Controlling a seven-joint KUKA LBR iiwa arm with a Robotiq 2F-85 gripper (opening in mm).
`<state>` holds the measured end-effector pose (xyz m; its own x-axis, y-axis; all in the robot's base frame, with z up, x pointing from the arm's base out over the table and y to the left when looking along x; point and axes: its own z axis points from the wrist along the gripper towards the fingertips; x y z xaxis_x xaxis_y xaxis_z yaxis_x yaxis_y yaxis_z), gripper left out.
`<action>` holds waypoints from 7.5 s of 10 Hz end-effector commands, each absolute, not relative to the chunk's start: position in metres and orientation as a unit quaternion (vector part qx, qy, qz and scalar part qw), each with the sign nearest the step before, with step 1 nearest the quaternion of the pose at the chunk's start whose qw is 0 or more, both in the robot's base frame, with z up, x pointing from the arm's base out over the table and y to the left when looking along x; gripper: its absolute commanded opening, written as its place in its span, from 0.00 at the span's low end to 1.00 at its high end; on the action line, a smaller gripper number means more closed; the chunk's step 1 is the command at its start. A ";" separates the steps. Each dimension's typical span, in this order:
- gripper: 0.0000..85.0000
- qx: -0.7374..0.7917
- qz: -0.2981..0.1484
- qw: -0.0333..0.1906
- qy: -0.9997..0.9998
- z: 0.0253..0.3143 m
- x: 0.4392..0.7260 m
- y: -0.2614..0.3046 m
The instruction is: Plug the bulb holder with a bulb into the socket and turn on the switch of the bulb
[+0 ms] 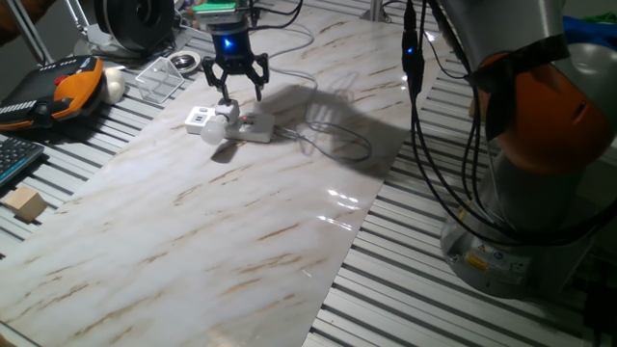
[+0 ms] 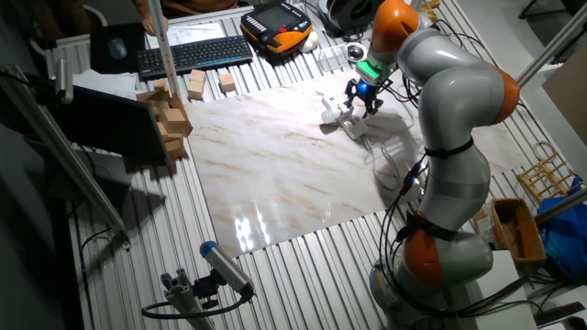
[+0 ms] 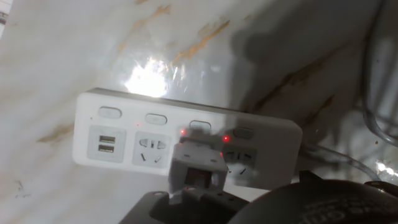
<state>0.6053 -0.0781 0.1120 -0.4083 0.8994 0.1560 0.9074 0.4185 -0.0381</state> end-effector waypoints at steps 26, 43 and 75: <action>0.00 -0.160 -0.053 0.058 -0.984 0.153 0.591 -0.002; 0.00 -0.028 -0.042 0.030 -0.998 0.145 0.564 0.028; 0.00 0.041 -0.011 0.026 -0.999 0.152 0.542 0.033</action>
<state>0.5422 0.0323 0.1520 -0.9952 -0.0828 0.0518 -0.0816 0.9964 0.0243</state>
